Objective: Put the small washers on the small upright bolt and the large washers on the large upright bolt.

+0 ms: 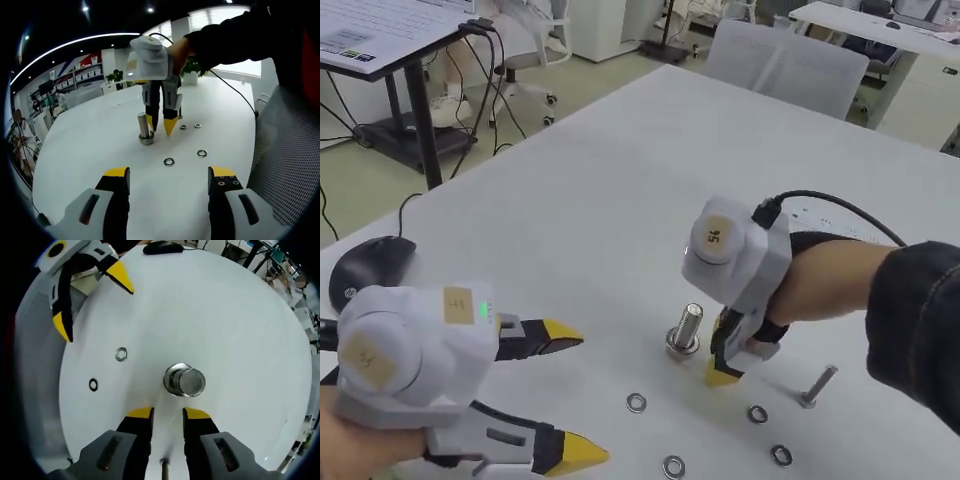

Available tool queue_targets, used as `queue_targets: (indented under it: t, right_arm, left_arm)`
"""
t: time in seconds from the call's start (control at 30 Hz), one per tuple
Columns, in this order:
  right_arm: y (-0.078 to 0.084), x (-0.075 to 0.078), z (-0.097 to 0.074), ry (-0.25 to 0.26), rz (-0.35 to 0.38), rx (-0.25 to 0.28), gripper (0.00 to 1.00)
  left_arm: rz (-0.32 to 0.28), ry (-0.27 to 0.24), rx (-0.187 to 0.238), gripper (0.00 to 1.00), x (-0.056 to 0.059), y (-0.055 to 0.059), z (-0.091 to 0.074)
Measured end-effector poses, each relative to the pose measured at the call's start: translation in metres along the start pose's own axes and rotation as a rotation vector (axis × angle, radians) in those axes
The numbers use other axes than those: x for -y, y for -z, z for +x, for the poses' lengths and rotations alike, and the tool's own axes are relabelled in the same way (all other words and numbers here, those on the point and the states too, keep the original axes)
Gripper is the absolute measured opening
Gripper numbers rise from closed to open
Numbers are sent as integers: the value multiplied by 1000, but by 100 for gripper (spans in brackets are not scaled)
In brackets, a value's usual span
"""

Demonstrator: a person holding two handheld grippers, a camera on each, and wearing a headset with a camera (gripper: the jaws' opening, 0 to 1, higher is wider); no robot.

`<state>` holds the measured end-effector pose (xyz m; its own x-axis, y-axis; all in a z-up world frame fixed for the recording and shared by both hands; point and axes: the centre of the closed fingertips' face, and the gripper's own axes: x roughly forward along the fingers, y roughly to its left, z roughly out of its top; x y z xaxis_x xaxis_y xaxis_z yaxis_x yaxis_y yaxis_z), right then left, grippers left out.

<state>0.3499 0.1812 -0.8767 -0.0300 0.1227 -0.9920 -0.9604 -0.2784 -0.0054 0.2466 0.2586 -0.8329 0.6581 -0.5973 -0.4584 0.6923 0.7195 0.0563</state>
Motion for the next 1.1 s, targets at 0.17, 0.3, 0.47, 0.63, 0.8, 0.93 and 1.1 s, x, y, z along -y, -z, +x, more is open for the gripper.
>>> queue_targets:
  t: [0.17, 0.3, 0.47, 0.63, 0.8, 0.93, 1.1]
  right_arm:
    - [12, -6, -1, -1, 14, -9, 25]
    - [18, -11, -4, 2, 23, -11, 25]
    - [26, -18, -5, 2, 38, -9, 24]
    - [33, -23, -5, -1, 51, -17, 24]
    - [40, -27, -7, 2, 63, -23, 24]
    - [43, -30, -6, 0, 68, -25, 24]
    - [45, -32, -6, -1, 82, -17, 22]
  left_arm:
    - [8, -1, 3, 62, 0, -4, 0]
    - [14, 0, 4, 62, 1, -6, 0]
    - [22, 1, 4, 62, 1, -8, 0]
    - [24, 5, 4, 62, 2, -9, -1]
    - [30, 7, 7, 62, 2, -11, -1]
    - [32, 6, 10, 62, 2, -13, -2]
    - [34, 6, 11, 62, 1, -14, -2]
